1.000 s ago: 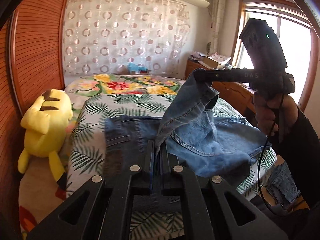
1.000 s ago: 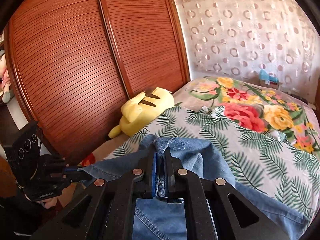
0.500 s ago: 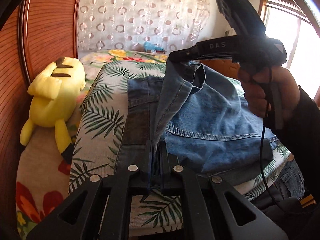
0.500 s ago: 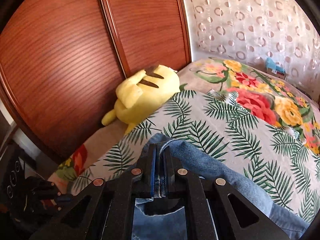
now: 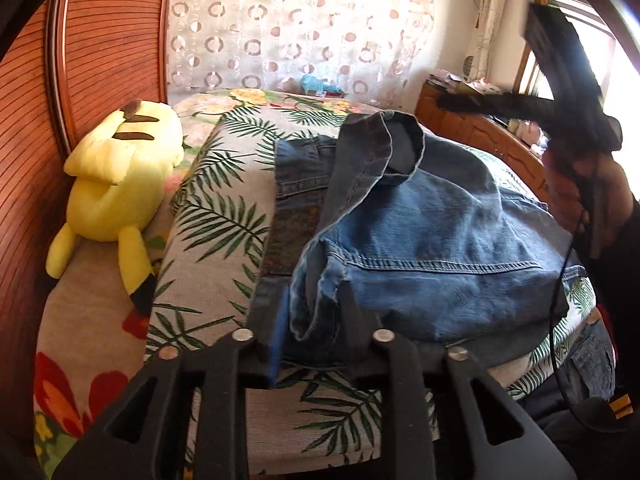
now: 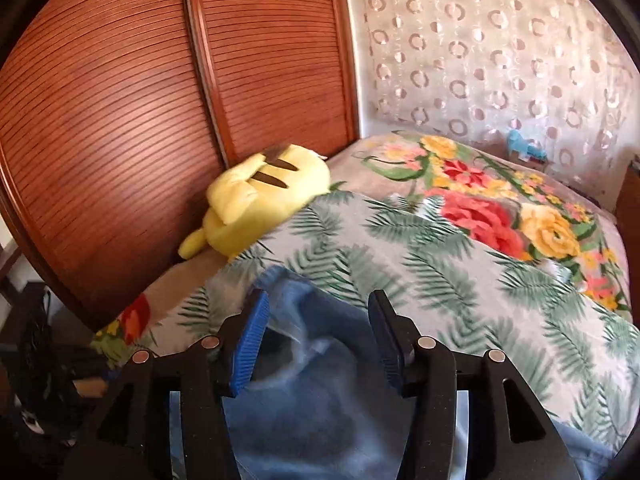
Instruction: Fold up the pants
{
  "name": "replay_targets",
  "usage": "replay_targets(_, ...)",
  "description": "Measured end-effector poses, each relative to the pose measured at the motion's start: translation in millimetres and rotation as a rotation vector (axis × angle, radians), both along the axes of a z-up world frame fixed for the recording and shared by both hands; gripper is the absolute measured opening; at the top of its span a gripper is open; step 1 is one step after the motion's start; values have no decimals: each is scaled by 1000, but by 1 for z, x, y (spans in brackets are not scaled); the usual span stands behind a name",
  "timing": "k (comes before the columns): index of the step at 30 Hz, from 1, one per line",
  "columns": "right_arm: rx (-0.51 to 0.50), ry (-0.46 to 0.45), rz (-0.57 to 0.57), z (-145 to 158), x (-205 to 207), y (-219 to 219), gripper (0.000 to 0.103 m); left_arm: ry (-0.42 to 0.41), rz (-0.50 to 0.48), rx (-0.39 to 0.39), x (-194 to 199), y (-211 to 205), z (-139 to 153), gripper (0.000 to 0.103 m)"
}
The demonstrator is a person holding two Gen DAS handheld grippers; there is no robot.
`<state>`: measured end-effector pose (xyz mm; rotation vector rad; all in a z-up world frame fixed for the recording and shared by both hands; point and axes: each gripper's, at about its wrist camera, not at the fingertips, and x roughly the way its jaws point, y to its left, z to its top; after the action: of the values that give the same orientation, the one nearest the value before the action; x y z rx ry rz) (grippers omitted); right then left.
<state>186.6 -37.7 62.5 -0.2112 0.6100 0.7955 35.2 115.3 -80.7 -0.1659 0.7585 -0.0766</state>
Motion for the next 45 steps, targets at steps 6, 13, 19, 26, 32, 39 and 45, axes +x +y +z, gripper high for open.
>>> replay_targets(6,-52,-4,-99,-29,-12,-57,54,-66,27,8,-3,0,13,44)
replay_targets(13,-47,47,-182,-63,-37,-99,54,-55,-30,-15,14,-11,6,43)
replay_targets(19,17,39,-223,-54,-58,-128,54,20,-15,4,32,-13,-12,43)
replay_targets(26,44,-71,-258,-12,-99,-174,54,14,-15,3,29,-16,-15,29)
replay_targets(32,-9,-51,-296,-31,-105,-192,54,-11,-34,22,22,-19,-8,7)
replay_targets(39,-15,25,-317,-69,-97,-193,54,-94,5,11,-10,-3,22,3)
replay_targets(45,8,45,-305,-73,-98,-192,54,-66,35,18,-18,9,18,1)
